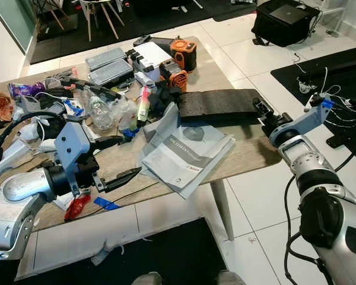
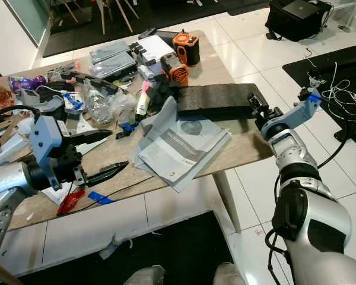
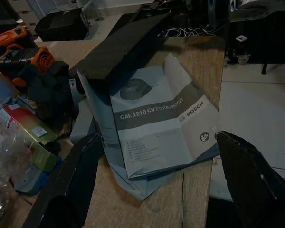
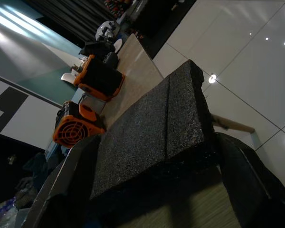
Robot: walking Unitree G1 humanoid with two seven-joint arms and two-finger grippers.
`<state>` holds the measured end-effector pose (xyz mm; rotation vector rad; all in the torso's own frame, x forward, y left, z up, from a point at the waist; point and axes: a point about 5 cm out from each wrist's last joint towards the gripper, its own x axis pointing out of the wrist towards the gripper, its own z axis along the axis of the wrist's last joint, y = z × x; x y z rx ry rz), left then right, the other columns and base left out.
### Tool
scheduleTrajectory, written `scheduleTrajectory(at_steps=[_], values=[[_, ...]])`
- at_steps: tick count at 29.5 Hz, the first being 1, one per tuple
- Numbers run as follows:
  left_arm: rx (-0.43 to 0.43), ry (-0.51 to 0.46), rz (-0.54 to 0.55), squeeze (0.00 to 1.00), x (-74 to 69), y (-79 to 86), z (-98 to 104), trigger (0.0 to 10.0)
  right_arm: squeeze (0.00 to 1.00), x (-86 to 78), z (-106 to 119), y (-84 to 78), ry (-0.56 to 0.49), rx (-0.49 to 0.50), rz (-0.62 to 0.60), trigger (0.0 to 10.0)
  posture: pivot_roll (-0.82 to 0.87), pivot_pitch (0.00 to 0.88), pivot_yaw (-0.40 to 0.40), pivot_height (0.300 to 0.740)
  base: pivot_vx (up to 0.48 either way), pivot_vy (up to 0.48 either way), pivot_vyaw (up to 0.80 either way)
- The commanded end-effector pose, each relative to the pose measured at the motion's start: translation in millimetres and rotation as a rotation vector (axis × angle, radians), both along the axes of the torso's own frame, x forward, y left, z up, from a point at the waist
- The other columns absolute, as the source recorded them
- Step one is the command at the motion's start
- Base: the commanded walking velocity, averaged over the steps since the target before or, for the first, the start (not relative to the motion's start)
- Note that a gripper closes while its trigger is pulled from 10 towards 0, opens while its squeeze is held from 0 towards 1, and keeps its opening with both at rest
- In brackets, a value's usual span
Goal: Picking trash to rubbish bin
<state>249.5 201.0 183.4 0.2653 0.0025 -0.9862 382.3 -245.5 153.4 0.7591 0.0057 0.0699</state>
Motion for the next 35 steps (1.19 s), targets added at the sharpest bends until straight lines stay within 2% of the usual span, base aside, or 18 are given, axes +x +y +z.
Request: scheduleTrajectory(at_steps=[1,2,23,29,34,35], values=[[0.04,0.008,0.009,0.0,-1.5,5.3,0,10.0,0.0,3.3,4,6.2,-0.015,-0.01,0.019,3.4,0.08,0.086,0.125,0.74,0.0,0.0,0.0],[0.04,0.008,0.009,0.0,-1.4,5.3,0,10.0,0.0,3.5,5,6.2,-0.019,-0.009,0.019,0.0,0.08,0.086,0.125,0.74,0.0,0.0,0.0],[0.044,-0.002,0.003,0.0,-1.4,4.0,0,10.0,0.0,5.6,11,10.0,-0.052,-0.011,0.052,0.0,0.08,0.073,0.123,0.74,0.0,0.0,0.0],[0.008,0.005,0.0,0.0,-1.2,2.8,0,10.0,0.0,6.8,14,11.4,-0.064,-0.017,0.061,0.0,0.08,0.069,0.12,0.74,0.0,0.0,0.0],[-0.049,0.013,0.001,0.0,-1.2,2.9,1,10.0,0.0,7.8,18,10.5,-0.08,-0.029,0.062,0.0,0.08,0.066,0.116,0.74,0.0,0.0,0.0],[-0.083,0.02,-0.002,0.0,-1.1,2.9,2,10.0,0.0,8.7,23,9.4,-0.095,-0.038,0.062,0.0,0.08,0.06,0.113,0.74,0.0,0.0,0.0]])
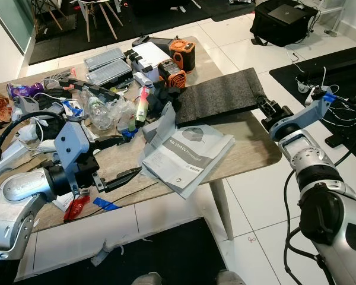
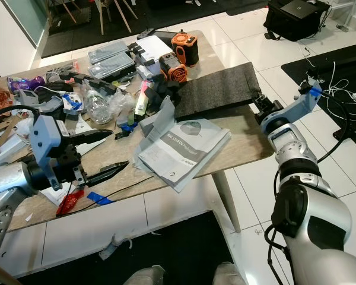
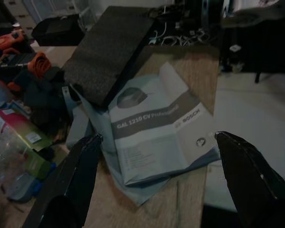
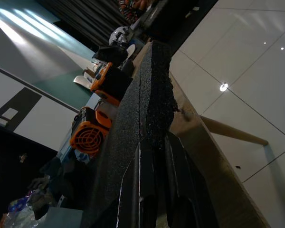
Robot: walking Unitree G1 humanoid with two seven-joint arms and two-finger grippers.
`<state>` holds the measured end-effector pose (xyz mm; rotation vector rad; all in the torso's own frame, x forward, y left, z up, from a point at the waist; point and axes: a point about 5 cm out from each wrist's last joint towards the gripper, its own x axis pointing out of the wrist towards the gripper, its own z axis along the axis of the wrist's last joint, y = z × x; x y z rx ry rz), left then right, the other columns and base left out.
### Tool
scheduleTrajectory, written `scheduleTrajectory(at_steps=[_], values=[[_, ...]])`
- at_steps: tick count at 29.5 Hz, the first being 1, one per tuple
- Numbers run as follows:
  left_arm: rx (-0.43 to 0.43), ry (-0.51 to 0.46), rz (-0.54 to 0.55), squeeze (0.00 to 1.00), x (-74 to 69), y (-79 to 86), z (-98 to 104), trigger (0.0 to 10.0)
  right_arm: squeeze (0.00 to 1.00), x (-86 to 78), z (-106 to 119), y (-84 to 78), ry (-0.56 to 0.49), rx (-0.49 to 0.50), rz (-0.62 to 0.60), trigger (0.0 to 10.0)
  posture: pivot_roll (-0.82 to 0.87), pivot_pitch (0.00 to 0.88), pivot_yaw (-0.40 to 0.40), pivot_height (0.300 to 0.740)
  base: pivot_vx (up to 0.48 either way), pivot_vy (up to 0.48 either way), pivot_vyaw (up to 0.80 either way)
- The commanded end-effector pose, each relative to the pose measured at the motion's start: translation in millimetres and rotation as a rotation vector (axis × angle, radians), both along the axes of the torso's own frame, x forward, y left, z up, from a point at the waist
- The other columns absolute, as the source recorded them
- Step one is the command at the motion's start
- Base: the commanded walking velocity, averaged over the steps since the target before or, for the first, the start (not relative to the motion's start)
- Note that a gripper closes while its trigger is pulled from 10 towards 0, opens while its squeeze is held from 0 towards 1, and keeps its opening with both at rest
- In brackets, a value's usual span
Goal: Picking trash to rubbish bin
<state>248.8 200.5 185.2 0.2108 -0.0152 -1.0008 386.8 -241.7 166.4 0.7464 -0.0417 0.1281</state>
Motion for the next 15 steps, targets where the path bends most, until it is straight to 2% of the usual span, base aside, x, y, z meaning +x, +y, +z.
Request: scheduleTrajectory(at_steps=[1,11,15], values=[[-0.04,0.011,0.012,0.0,-0.2,3.3,0,10.0,0.0,4.7,12,5.4,-0.037,-0.032,0.026,0.0,0.08,0.055,0.109,0.74,0.0,0.0,0.0],[-0.186,0.041,-0.012,0.0,-0.4,-0.1,4,10.0,0.0,11.8,41,9.4,-0.14,-0.087,0.056,0.0,0.09,0.023,0.083,0.74,0.0,0.0,0.0],[-0.26,0.047,-0.019,0.0,-1.0,-3.6,5,10.0,0.0,15.4,62,17.6,-0.224,-0.136,0.113,0.0,0.09,0.007,0.066,0.74,0.0,0.0,0.0]])
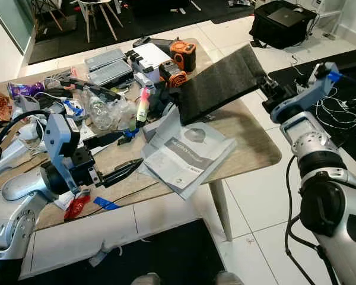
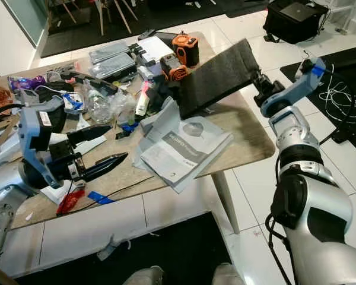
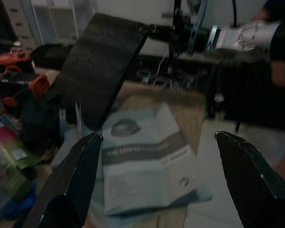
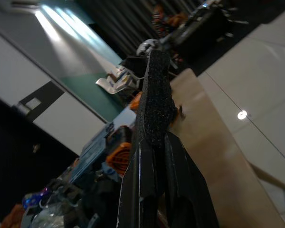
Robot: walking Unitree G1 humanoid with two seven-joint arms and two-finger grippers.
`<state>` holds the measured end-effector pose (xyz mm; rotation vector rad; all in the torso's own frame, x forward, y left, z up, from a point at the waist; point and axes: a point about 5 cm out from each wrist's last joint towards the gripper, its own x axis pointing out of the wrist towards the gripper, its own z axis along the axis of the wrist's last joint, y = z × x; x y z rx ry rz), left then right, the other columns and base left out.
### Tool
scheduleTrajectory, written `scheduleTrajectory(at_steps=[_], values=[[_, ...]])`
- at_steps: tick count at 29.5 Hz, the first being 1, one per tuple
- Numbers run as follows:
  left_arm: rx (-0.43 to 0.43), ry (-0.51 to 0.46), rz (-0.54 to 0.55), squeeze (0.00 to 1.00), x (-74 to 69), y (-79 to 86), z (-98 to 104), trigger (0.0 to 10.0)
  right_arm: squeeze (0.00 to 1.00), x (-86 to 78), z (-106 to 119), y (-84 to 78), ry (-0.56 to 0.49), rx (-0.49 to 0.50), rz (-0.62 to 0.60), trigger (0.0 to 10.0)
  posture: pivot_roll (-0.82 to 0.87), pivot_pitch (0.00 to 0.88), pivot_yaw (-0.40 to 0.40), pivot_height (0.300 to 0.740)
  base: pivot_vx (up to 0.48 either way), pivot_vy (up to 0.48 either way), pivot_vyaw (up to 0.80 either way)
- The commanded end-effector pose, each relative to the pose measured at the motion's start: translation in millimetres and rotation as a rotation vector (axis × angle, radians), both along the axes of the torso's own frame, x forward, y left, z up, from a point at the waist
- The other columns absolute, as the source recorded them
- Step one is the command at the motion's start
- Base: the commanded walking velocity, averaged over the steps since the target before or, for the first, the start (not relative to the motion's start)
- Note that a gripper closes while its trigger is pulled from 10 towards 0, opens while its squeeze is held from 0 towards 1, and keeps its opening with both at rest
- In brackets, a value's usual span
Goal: Picking trash to rubbish bin
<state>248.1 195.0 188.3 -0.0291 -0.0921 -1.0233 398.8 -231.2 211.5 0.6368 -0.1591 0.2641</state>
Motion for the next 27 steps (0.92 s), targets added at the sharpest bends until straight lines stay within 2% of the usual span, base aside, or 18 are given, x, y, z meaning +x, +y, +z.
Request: scheduleTrajectory(at_steps=[1,4,6,7,12,13,14,15,16,17,19,27], values=[[-0.024,0.001,0.01,0.0,-0.3,2.0,2,10.0,0.0,3.4,17,7.1,-0.062,-0.036,0.034,0.0,0.09,0.007,0.066,0.74,0.0,0.0,0.0],[-0.039,0.003,0.01,0.0,-0.3,0.0,2,10.0,0.0,4.1,23,10.3,-0.087,-0.064,0.054,0.0,0.08,0.0,0.059,0.74,0.0,0.0,0.0],[-0.084,0.002,0.015,0.0,0.0,-6.5,1,10.0,0.0,4.4,39,22.1,-0.155,-0.155,0.117,0.0,0.07,0.0,0.043,0.74,0.0,0.0,0.0],[-0.084,0.002,0.015,0.0,0.0,-6.5,1,10.0,0.0,4.4,39,22.1,-0.155,-0.155,0.117,0.0,0.07,0.0,0.043,0.74,0.0,0.0,0.0],[-0.19,0.003,0.07,0.0,3.7,-15.8,0,10.0,0.0,-1.6,53,47.8,-0.244,-0.277,0.229,0.0,0.06,0.0,0.023,0.74,0.0,0.0,0.0],[-0.222,0.01,0.091,0.0,4.9,-19.4,-1,10.0,0.0,-4.6,52,54.9,-0.251,-0.32,0.243,0.5,0.06,0.0,0.016,0.74,0.0,0.0,0.0],[-0.242,0.018,0.104,0.0,5.6,-22.1,-2,10.0,0.0,-6.8,50,59.3,-0.252,-0.35,0.252,2.0,0.06,0.0,0.014,0.74,0.0,0.0,0.0],[-0.242,0.018,0.104,0.0,5.6,-22.1,-2,10.0,0.0,-6.8,50,59.3,-0.252,-0.35,0.252,2.0,0.06,0.0,0.014,0.74,0.0,0.0,0.0],[-0.258,0.025,0.115,0.0,6.2,-25.1,-4,10.0,0.0,-9.2,48,63.2,-0.251,-0.379,0.255,8.2,0.05,0.0,0.009,0.74,0.0,0.0,0.0],[-0.268,0.033,0.122,0.0,6.3,-27.8,-6,10.0,0.0,-11.7,46,65.8,-0.252,-0.408,0.252,10.0,0.05,0.0,0.006,0.74,0.0,0.0,0.0],[-0.29,0.049,0.139,0.0,5.7,-32.5,-11,10.0,0.0,-19.1,42,70.9,-0.27,-0.454,0.24,10.0,0.04,0.0,0.002,0.74,0.0,0.0,0.0],[-0.329,0.069,0.159,0.0,4.3,-37.5,-16,10.0,0.0,-31.8,43,74.7,-0.289,-0.488,0.211,10.0,0.03,0.0,-0.009,0.74,0.0,0.0,0.0]])
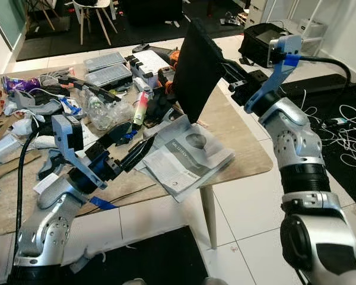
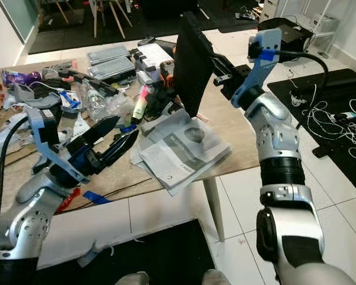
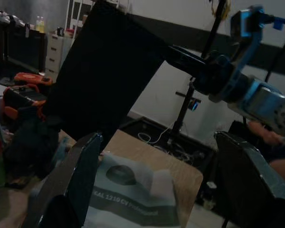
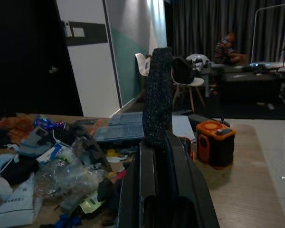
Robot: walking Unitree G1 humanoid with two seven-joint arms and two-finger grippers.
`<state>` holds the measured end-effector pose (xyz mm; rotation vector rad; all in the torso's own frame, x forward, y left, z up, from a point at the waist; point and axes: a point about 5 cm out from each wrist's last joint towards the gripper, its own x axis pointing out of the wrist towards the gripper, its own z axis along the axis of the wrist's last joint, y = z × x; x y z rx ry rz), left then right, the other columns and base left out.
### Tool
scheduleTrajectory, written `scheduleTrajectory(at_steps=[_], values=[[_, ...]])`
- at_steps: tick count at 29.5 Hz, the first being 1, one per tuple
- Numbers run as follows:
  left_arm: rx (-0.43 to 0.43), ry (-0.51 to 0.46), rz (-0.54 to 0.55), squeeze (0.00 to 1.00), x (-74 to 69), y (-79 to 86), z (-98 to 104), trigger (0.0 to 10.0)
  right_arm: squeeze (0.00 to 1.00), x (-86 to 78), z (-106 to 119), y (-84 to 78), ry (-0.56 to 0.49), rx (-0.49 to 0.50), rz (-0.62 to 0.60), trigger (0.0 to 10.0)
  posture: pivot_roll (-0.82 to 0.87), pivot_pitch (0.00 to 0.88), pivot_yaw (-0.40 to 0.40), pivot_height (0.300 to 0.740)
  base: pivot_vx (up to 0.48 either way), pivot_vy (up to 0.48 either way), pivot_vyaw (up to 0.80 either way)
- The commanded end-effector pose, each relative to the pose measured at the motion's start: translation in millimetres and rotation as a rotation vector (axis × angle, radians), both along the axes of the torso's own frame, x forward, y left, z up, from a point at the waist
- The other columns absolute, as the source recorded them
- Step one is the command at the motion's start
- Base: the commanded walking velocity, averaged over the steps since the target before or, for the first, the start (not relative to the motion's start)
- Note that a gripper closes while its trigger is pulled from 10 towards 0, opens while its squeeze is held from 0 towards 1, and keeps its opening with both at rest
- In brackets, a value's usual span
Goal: Picking trash to rubbish bin
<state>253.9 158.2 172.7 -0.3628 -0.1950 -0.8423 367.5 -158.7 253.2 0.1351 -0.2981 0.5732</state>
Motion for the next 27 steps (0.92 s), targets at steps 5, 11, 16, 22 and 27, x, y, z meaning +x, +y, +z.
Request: scheduleTrajectory(at_steps=[5,11,16,22,27], values=[[0.011,-0.006,0.032,0.0,0.6,-2.5,-3,10.0,0.0,-15.5,-5,14.0,-0.022,-0.044,0.004,10.0,0.03,0.0,-0.014,0.74,0.0,0.0,0.0],[0.045,-0.062,0.167,0.0,14.1,-0.4,2,10.0,0.0,-20.9,-31,17.9,0.023,0.055,-0.104,10.0,0.06,0.0,-0.02,0.74,0.0,0.0,0.0],[0.052,-0.067,0.199,0.0,16.2,-0.7,3,10.0,0.0,-31.0,-37,16.1,0.03,0.061,-0.109,10.0,0.04,0.0,-0.007,0.74,0.0,0.0,0.0],[0.1,-0.051,0.232,0.0,26.0,-13.7,-9,10.0,0.0,-42.5,-57,14.1,0.076,0.073,-0.115,10.0,0.03,0.0,0.009,0.74,0.0,0.0,0.0],[0.131,-0.047,0.266,0.0,28.4,-12.3,-13,10.0,0.0,-37.2,-58,21.7,0.077,0.06,-0.101,10.0,0.04,0.0,0.007,0.74,0.0,0.0,0.0]])
